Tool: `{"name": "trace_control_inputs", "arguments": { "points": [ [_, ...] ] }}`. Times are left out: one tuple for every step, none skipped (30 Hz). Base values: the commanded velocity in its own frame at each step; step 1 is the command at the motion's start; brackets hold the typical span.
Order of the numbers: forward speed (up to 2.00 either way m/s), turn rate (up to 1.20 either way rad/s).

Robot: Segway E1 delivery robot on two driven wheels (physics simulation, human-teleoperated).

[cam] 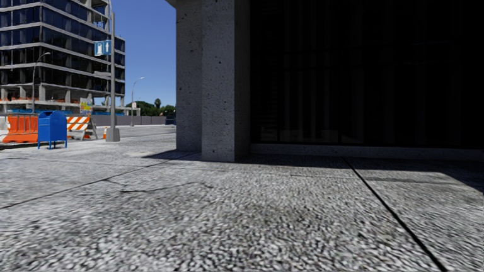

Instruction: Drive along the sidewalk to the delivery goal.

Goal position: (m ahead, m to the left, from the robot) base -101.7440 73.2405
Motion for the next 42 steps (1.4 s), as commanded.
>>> {"name": "trace_control_inputs", "arguments": {
  "points": [
    [0.82, 0.65],
    [0.82, 0.67],
    [0.82, 0.68],
    [0.82, 0.68],
    [0.82, 0.68],
    [0.82, 0.68],
    [0.82, 0.68],
    [0.82, 0.68],
    [0.83, 0.68],
    [0.83, 0.68],
    [0.83, 0.68],
    [0.83, 0.68],
    [0.83, 0.68],
    [0.83, 0.68],
    [0.83, 0.68],
    [0.83, 0.68],
    [0.83, 0.67],
    [0.83, 0.67],
    [0.83, 0.66],
    [0.83, 0.6],
    [0.83, 0.57],
    [0.83, 0.57],
    [0.83, 0.56],
    [0.83, 0.56],
    [0.84, 0.55],
    [0.84, 0.52],
    [0.84, 0.46],
    [0.84, 0.33],
    [0.84, 0.33],
    [0.84, 0.0],
    [0.85, 0.0],
    [0.85, 0.0],
    [0.85, 0.0],
    [0.85, 0.0],
    [0.85, 0.0],
    [0.85, 0.0],
    [0.85, 0.0],
    [0.85, 0.0],
    [0.85, 0.0],
    [0.85, 0.0],
    [0.88, 0.0],
    [0.9, 0.0]
  ]
}}
